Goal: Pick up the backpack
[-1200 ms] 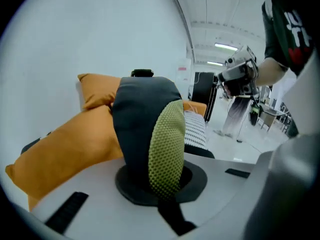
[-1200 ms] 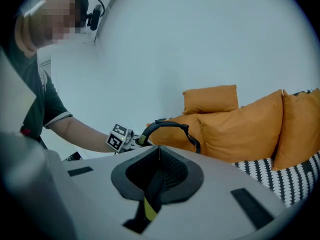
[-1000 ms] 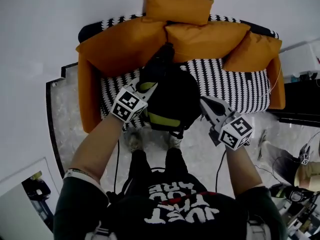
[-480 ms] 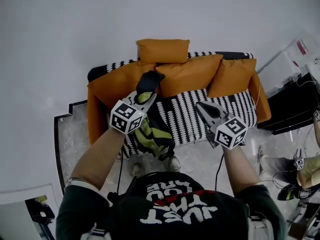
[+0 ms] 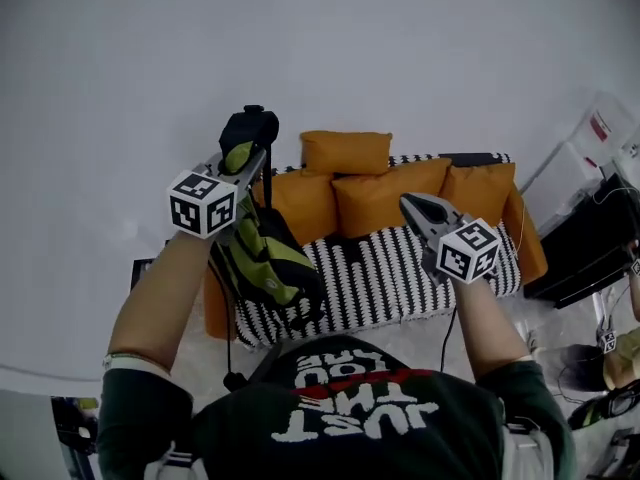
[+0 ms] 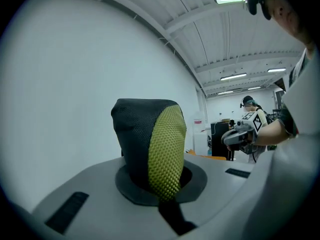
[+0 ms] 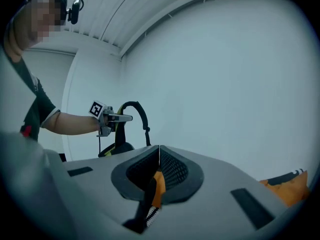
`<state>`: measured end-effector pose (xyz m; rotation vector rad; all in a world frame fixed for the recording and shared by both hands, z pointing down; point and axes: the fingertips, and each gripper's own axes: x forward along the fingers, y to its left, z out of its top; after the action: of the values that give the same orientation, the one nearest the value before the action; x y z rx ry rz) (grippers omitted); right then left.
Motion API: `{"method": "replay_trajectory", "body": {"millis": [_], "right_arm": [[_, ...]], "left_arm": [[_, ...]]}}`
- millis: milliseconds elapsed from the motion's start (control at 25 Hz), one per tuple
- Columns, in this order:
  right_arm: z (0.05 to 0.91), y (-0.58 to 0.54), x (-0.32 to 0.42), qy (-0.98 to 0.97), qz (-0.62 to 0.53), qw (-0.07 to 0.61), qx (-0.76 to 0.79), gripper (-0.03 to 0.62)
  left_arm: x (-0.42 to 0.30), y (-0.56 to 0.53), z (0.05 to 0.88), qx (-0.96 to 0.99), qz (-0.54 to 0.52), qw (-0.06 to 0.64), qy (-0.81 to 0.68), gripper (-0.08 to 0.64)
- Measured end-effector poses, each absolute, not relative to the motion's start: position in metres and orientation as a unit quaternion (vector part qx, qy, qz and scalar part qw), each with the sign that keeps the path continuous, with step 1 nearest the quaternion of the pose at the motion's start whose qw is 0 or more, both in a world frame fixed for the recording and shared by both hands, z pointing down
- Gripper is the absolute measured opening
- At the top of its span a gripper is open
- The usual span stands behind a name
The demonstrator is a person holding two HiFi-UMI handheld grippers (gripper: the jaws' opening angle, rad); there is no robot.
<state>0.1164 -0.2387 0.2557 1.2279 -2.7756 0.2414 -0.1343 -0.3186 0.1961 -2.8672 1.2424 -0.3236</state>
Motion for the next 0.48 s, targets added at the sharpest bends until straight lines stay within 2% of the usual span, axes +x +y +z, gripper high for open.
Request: {"method": "replay_trajectory", "body": {"millis": [360, 480], "right_arm": [[0.143, -0.269, 0.101, -0.913, 0.024, 0.038, 0.406, 0.031], [0.123, -0.269, 0.106, -0.912, 0.007, 0.024, 0.409, 0.031]], "left_arm": [[-0.191, -0.348, -0.013, -0.896, -0.031, 0.071, 0.438, 0.011], [-0.191, -0.341, -0.056, -0.890, -0.009, 0.097, 0.445, 0.009]]}}
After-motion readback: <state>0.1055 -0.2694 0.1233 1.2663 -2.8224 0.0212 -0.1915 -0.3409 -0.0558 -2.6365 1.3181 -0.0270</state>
